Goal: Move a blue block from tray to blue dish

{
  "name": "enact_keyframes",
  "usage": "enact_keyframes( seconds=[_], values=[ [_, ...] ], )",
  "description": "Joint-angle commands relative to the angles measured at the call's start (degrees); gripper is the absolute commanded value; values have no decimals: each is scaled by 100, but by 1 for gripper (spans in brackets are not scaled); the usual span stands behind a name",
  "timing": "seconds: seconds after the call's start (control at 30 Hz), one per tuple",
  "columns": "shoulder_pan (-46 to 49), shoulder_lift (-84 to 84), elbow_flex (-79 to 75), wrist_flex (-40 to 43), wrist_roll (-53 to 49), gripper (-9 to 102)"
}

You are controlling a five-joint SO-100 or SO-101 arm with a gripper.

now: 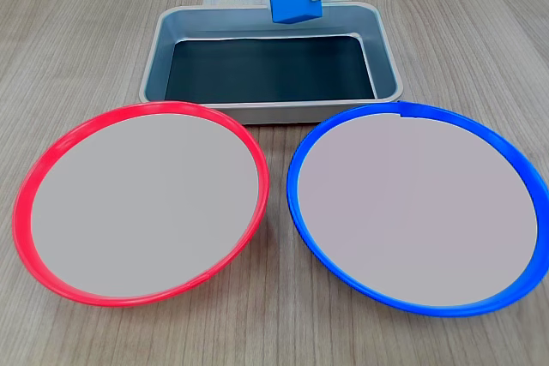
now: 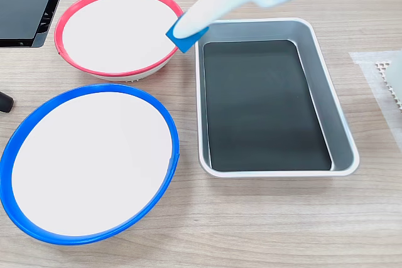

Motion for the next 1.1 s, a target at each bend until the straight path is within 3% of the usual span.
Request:
enact_keyframes(
  seconds=[0.0, 0.1, 0.23, 0.57, 0.7, 0.87, 1.07],
  values=[
    [-176, -501, -272, -1248, 475, 0],
    [-352, -1230, -598, -1617, 536, 0],
    [-554, -2593, -1802, -1248, 677, 0],
    [-923, -5142, -5370, 2215, 782, 0],
    [-976, -6003, -6662, 3085, 1055, 0],
    [-940, -6873, -8095, 3516, 1389, 0],
    [-932, -7383, -8464, 3577, 1354, 0]
  ],
)
